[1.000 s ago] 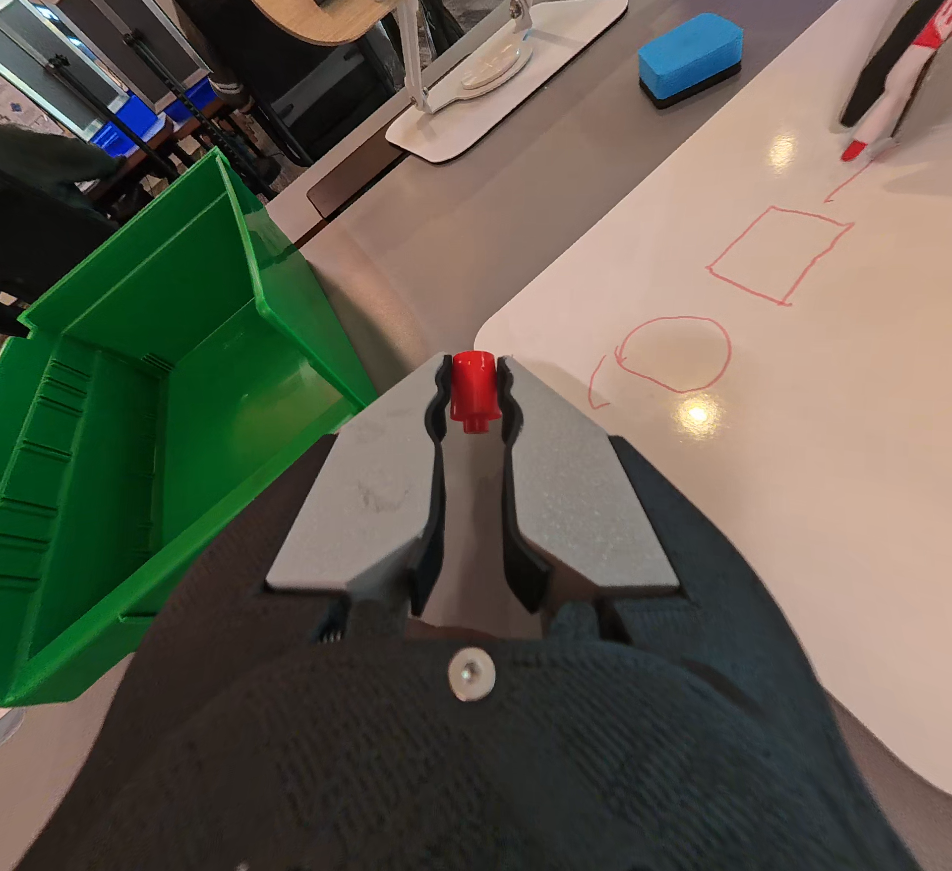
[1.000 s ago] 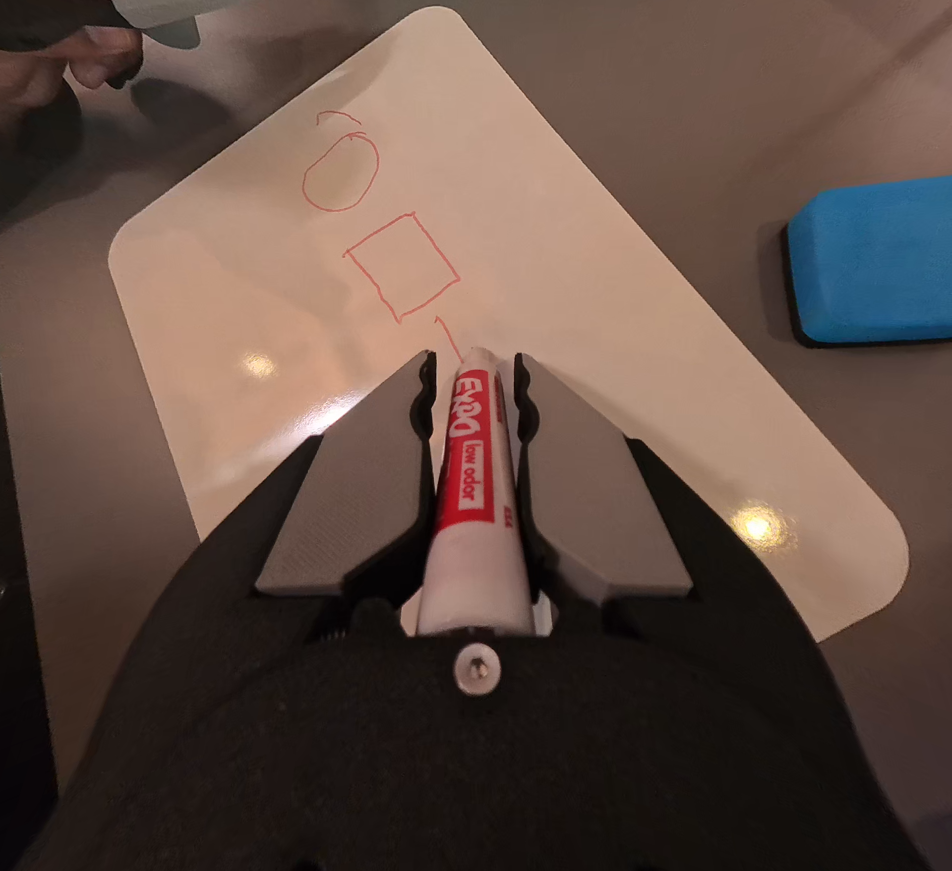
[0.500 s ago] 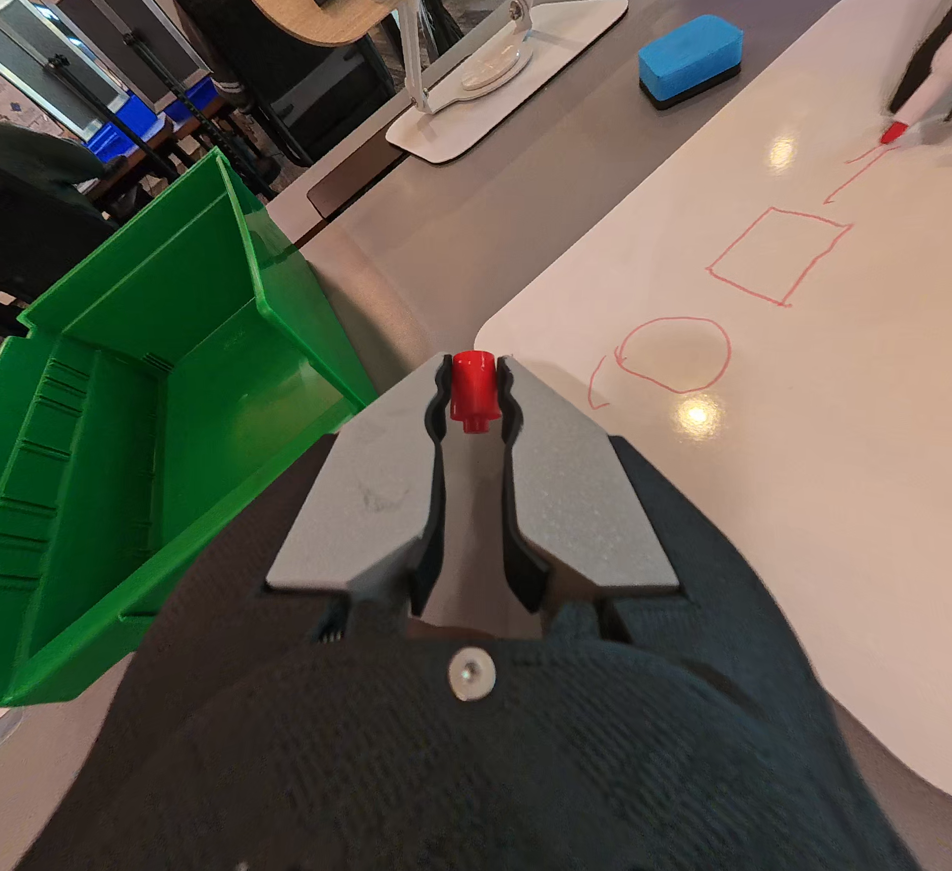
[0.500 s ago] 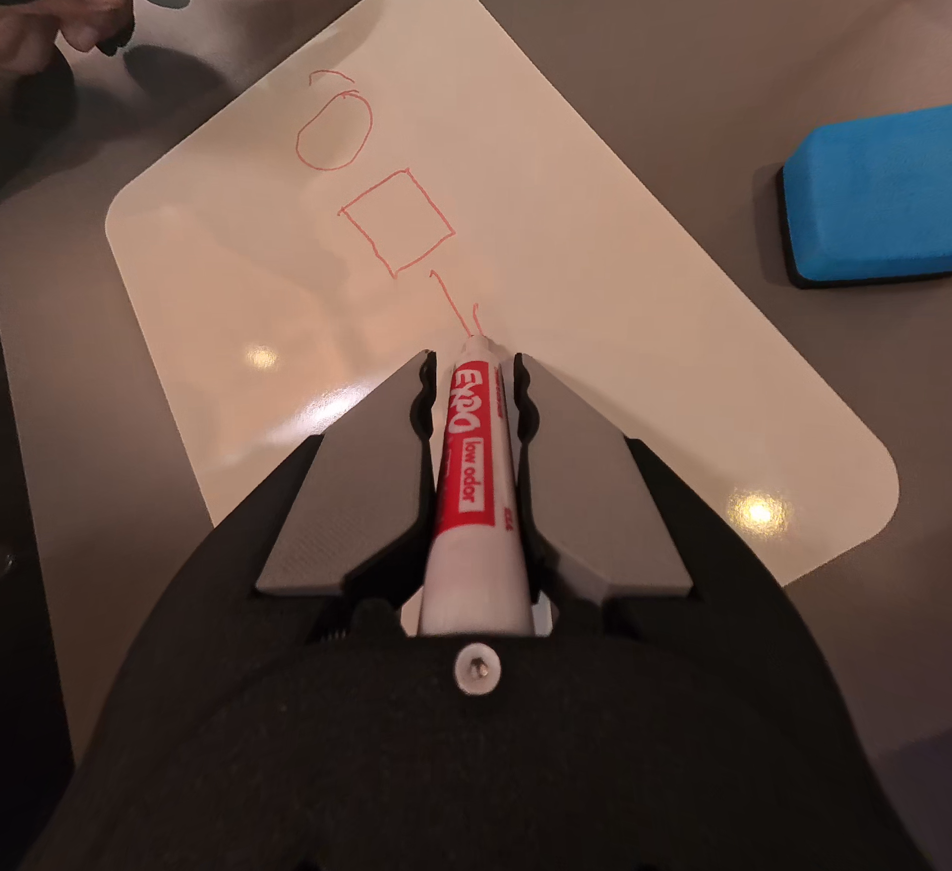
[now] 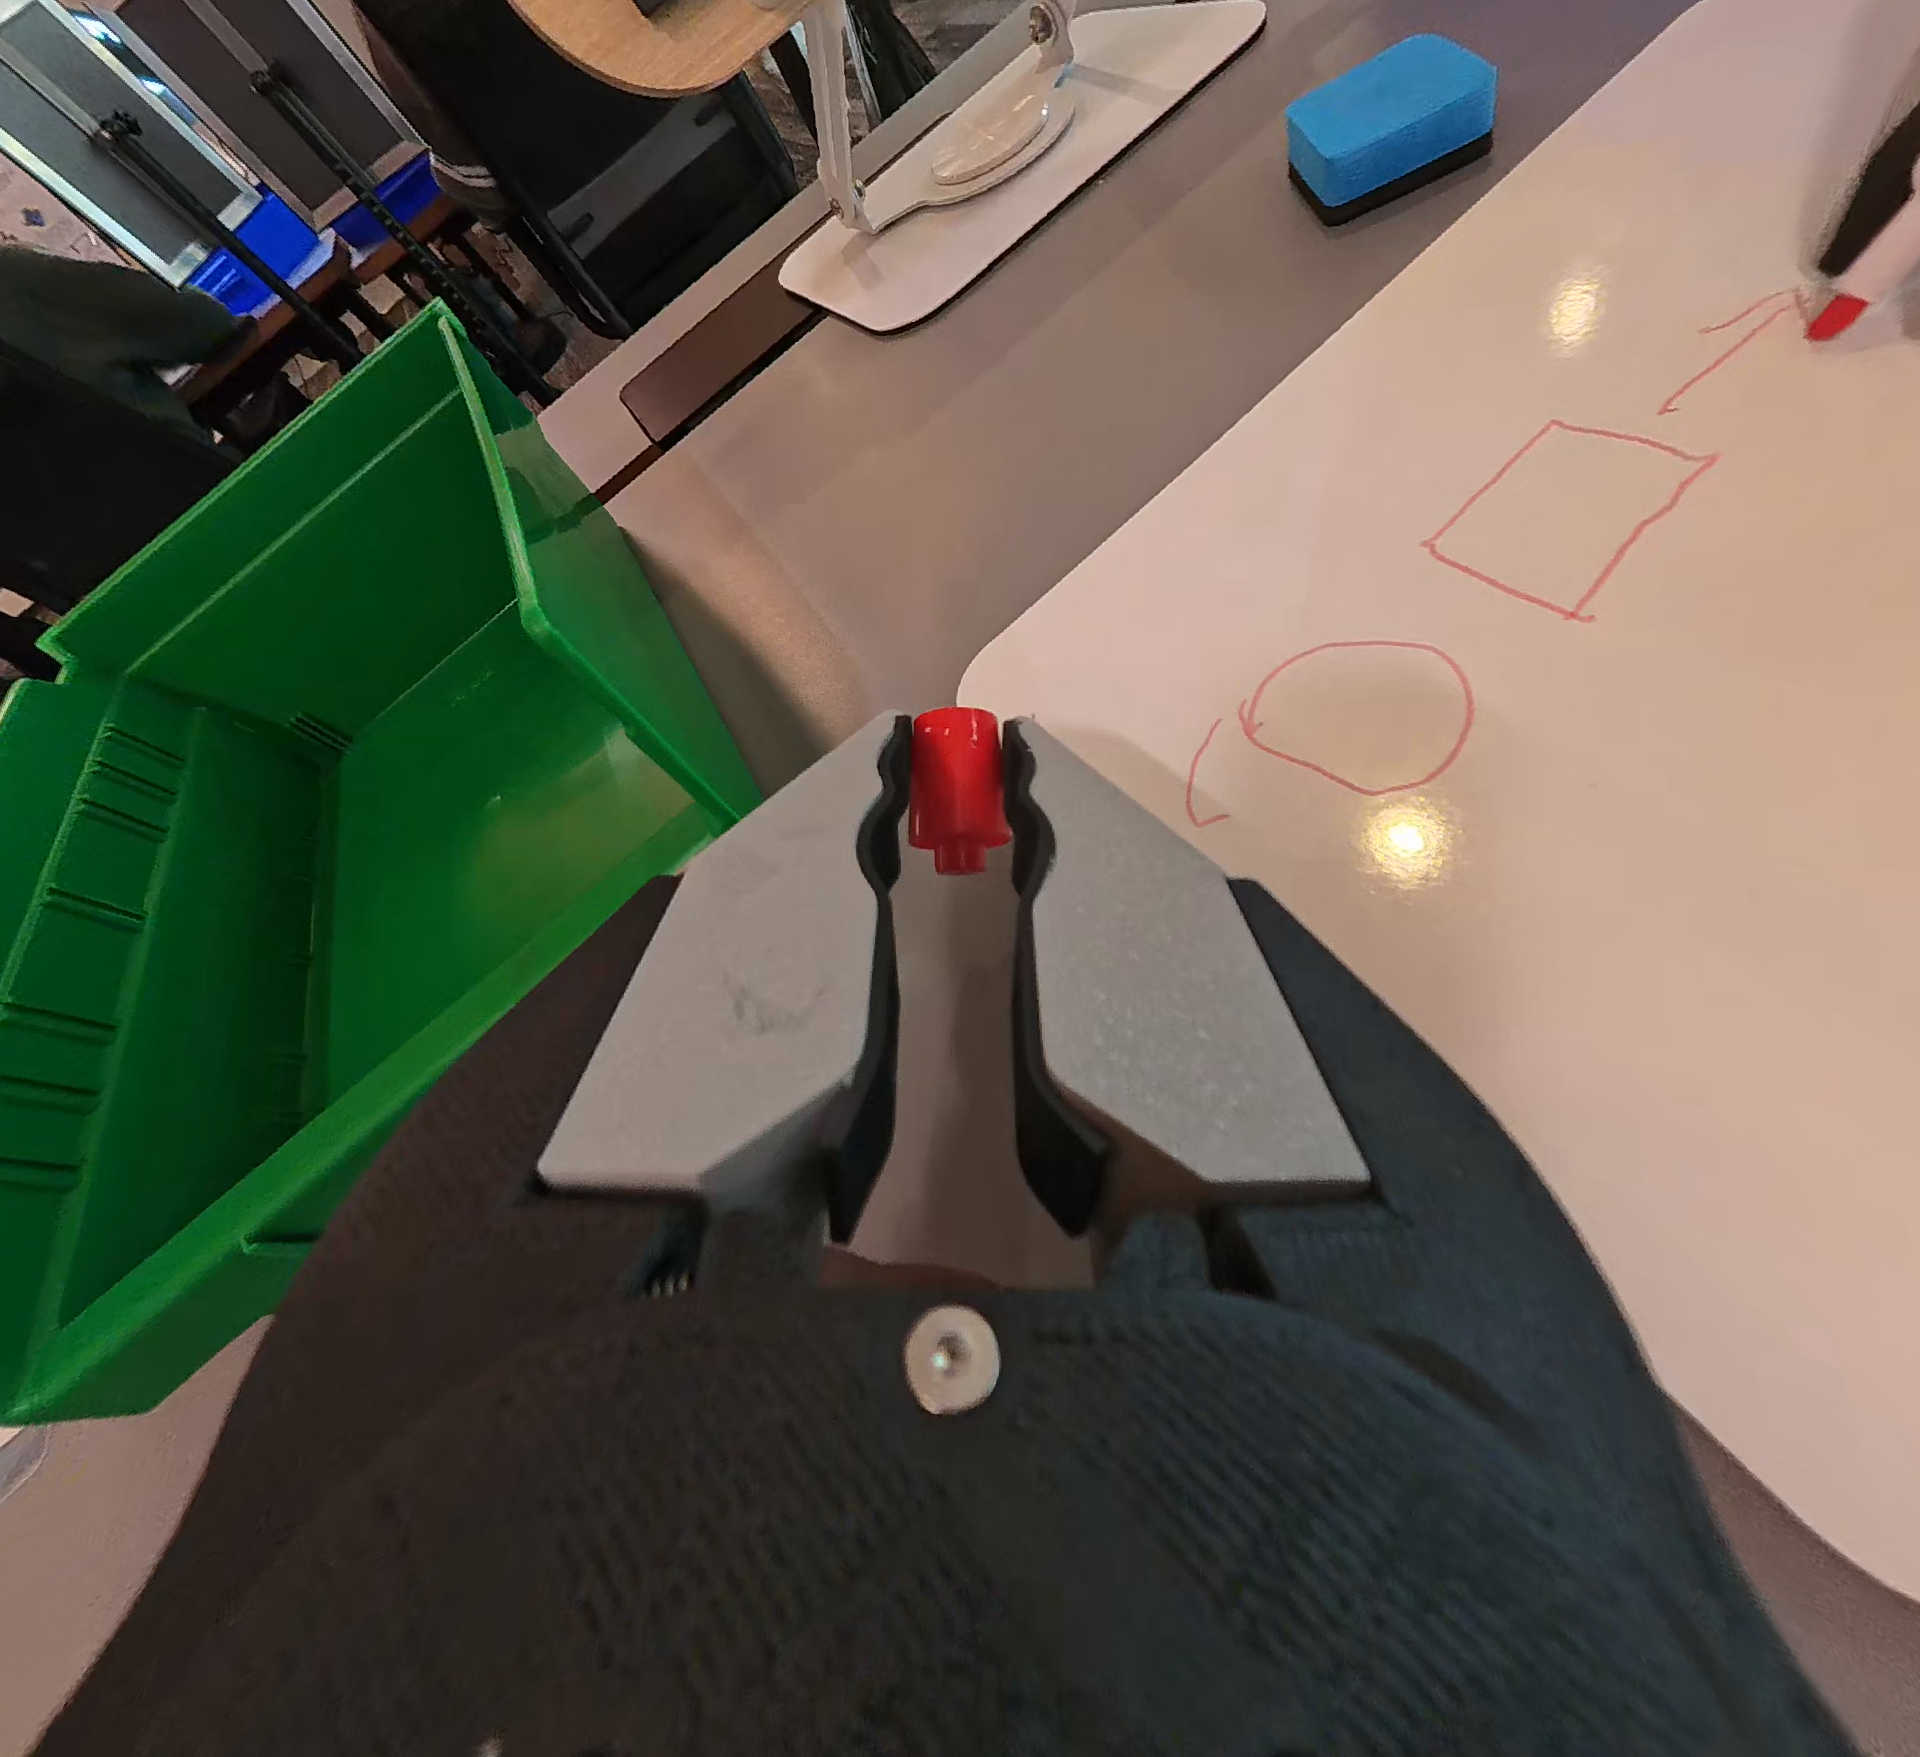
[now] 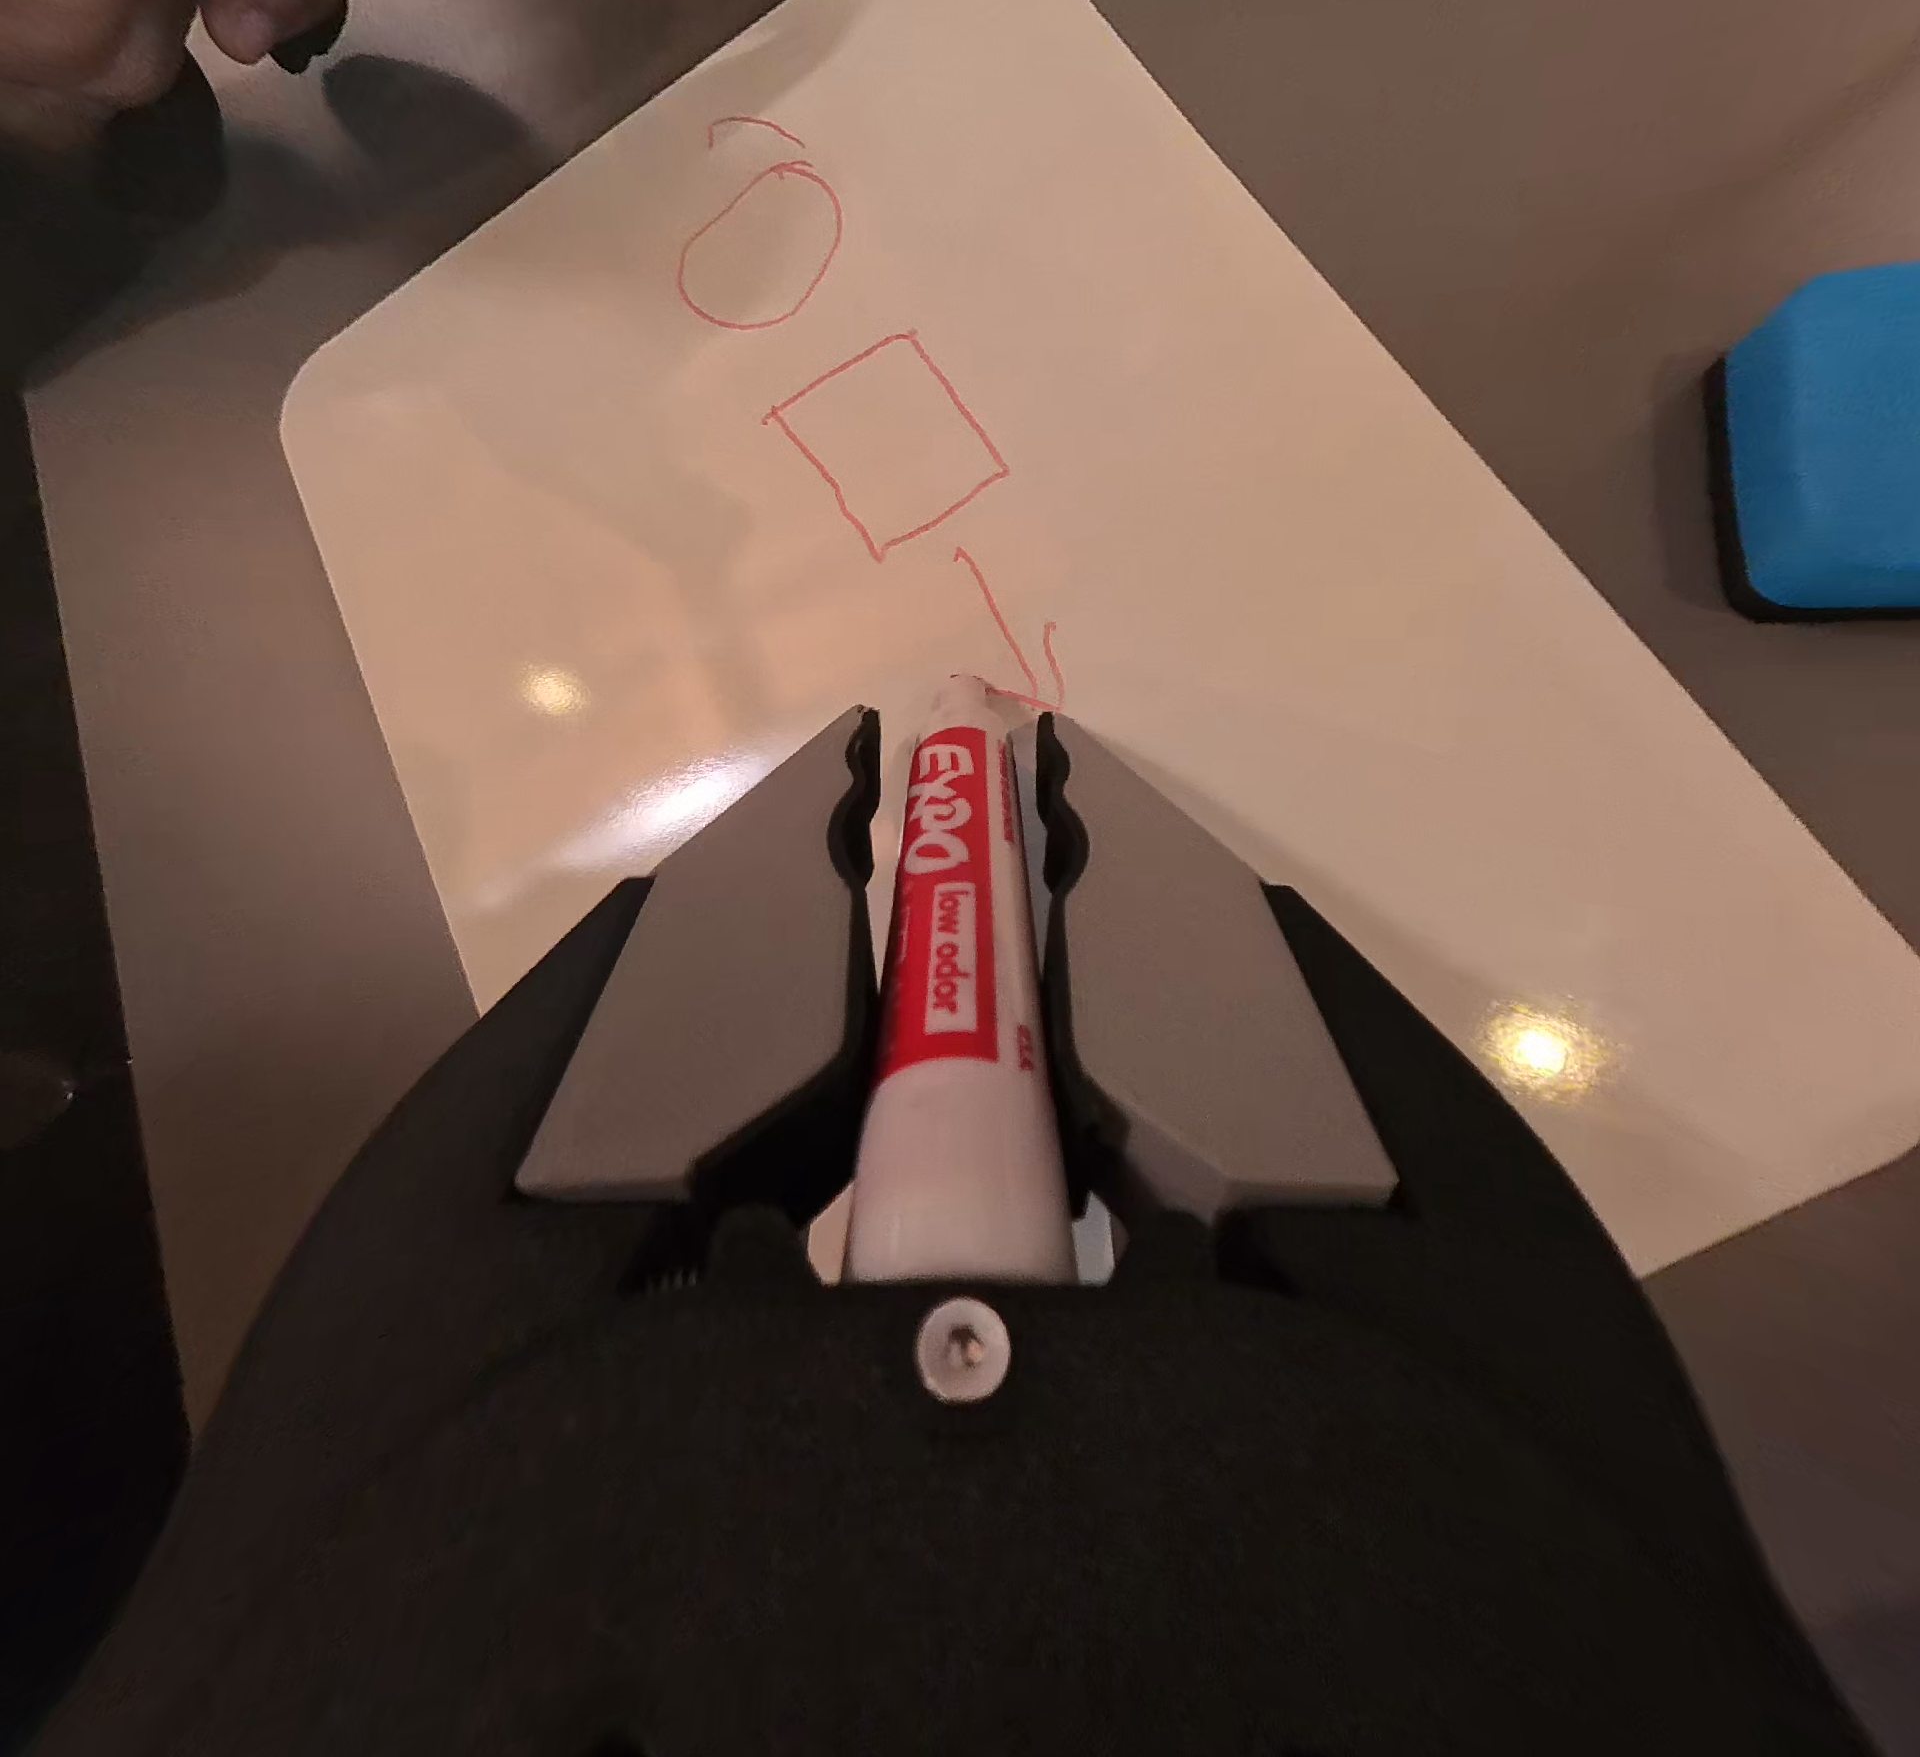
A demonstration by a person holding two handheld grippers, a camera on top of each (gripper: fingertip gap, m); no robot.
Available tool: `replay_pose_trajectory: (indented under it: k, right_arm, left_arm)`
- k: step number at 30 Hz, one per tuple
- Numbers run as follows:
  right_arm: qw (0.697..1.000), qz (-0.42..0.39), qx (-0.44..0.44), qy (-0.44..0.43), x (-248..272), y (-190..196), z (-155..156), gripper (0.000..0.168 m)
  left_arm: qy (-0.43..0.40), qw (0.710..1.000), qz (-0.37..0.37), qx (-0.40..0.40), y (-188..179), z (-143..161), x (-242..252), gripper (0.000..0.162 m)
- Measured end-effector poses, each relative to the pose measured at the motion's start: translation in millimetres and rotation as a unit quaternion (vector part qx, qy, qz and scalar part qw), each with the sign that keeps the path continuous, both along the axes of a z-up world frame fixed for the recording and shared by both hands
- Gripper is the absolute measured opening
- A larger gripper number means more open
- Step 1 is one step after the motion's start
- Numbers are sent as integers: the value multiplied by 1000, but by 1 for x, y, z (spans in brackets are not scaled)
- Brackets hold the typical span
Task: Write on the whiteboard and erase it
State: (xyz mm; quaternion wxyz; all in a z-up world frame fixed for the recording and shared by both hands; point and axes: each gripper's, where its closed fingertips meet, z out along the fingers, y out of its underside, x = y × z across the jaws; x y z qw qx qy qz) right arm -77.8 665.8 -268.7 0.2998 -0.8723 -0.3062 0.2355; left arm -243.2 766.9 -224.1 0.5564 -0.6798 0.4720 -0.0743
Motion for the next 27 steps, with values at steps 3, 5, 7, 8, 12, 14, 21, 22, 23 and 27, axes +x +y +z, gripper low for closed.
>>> replay_pose_trajectory:
  k: [3,5,7,8,12,14,21,22,23,27]
  right_arm:
    - [1000,5,0,2,-5,-2,0,29]
    - [1000,2,8,2,-4,-1,2,28]
    - [1000,-3,11,17,-1,1,8,29]
    - [1000,-10,16,22,3,2,12,30]
    - [999,-38,31,22,24,7,22,29]
    - [998,-46,32,20,30,8,22,29]
    - [998,-52,41,19,30,9,19,30]
    - [997,-53,45,20,30,10,20,29]
    - [997,-56,51,21,30,11,22,29]
    - [995,-64,66,36,30,12,29,28]
  left_arm:
    - [-1,1000,0,0,0,0,0,15]
    - [-2,1000,0,1,0,1,0,15]
    - [-2,1000,0,0,0,1,0,15]
    - [-2,1000,0,1,0,1,0,15]
    - [-2,1000,-1,0,0,1,0,16]
    - [0,1000,-2,1,0,1,1,16]
    - [-2,1000,-1,2,0,1,1,15]
    - [-2,1000,-1,2,0,1,1,15]
    - [-2,1000,-2,2,-1,1,1,15]
    - [1,1000,-2,3,-1,0,2,16]
